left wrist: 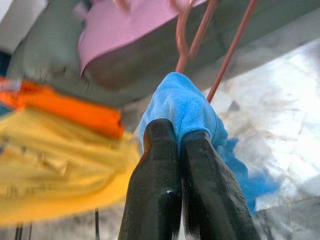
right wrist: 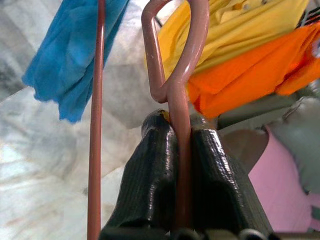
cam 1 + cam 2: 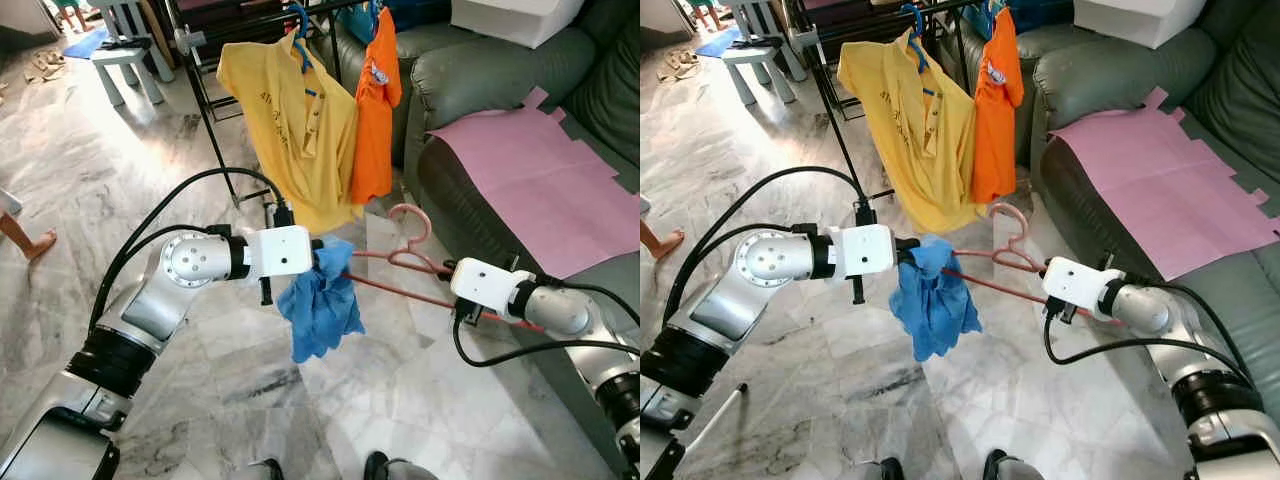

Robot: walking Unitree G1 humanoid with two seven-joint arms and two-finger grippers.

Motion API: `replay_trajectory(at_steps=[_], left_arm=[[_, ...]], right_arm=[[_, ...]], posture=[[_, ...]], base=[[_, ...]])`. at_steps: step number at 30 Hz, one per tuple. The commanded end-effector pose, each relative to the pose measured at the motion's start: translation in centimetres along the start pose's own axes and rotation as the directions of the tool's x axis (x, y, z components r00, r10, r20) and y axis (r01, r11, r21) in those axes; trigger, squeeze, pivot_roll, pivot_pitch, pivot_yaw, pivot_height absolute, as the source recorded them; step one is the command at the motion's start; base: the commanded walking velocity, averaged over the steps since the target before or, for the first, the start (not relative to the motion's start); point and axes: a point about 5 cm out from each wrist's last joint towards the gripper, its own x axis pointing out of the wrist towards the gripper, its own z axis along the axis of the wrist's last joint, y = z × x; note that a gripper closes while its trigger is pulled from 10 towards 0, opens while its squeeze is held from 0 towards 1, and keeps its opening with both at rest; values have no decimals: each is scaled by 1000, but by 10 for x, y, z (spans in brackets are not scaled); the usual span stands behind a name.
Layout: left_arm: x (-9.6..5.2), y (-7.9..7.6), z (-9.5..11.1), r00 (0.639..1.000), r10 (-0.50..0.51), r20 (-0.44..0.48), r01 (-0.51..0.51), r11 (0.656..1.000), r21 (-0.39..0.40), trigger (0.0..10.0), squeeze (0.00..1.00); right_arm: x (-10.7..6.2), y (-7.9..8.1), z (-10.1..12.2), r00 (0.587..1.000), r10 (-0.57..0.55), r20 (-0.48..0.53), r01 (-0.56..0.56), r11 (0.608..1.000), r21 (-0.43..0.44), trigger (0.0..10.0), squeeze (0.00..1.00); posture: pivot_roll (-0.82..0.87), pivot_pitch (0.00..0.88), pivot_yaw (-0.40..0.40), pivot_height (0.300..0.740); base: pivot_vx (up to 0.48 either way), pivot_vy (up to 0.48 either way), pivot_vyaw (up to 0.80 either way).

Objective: Hang hanger

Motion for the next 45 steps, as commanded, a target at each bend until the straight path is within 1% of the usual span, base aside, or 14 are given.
replay_trajectory(at_steps=[1,4,9,11,15,19,21,23,26,29,34,38,42,45], left_arm=[[0,-2,-12,999,33,-34,-34,999,-32,10000,0],[3,-3,-15,998,55,-44,-56,998,-21,10000,0],[11,0,-22,991,115,-62,-118,992,-46,10000,0],[14,1,-18,991,123,-43,-124,992,-22,10000,0],[20,9,-9,985,174,-5,-174,984,-29,10000,0],[22,11,-12,983,185,-18,-185,983,-6,10000,0],[22,12,-12,982,190,-13,-190,982,-12,10000,0],[24,16,-12,972,233,13,-232,972,-28,10000,0],[25,16,-15,973,230,3,-230,973,14,10000,0],[24,13,-22,980,195,-31,-193,979,63,10000,0],[19,17,-27,979,201,-43,-196,977,84,10000,0],[15,19,-31,982,180,-61,-169,975,147,10000,0],[14,20,-32,984,165,-63,-150,971,186,10000,0],[14,24,-27,985,172,-33,-161,963,215,10000,0]], right_arm=[[2,-10,14,997,-34,68,36,999,-26,10000,0],[2,-11,17,996,-33,86,36,999,-34,10000,0],[3,-15,23,993,-39,115,43,999,-31,10000,0],[7,-14,23,992,-23,121,25,1000,-18,10000,0],[12,-9,23,993,10,117,-8,1000,-15,10000,0],[13,-10,25,992,-1,127,0,1000,4,10000,0],[13,-10,25,992,-2,127,1,1000,8,10000,0],[11,-5,23,990,26,142,-33,998,47,10000,0],[10,0,25,985,48,168,-62,995,79,10000,0],[3,-2,16,990,43,135,-53,996,71,10000,0],[-6,-3,7,992,46,117,-58,993,100,10000,0],[-15,1,4,988,101,120,-115,986,121,10000,0],[-18,0,4,986,113,123,-129,982,135,10000,0],[-21,2,5,979,153,136,-175,969,172,10000,0]], posture=[[-87,161,37,740],[-87,161,37,740],[-96,162,32,740],[-100,162,31,740],[-98,160,28,740],[-95,160,29,740],[-95,161,31,740],[-94,162,36,740],[-95,161,40,740],[-100,160,47,740],[-96,160,50,740],[-93,161,53,740],[-94,161,56,740],[-94,159,61,740]], base=[[0,0,0],[0,0,0],[0,0,0],[0,0,0],[0,0,0],[0,0,0],[0,0,0],[0,0,0],[0,0,0],[0,0,0],[0,0,0],[0,0,0],[0,0,0],[0,0,0]])
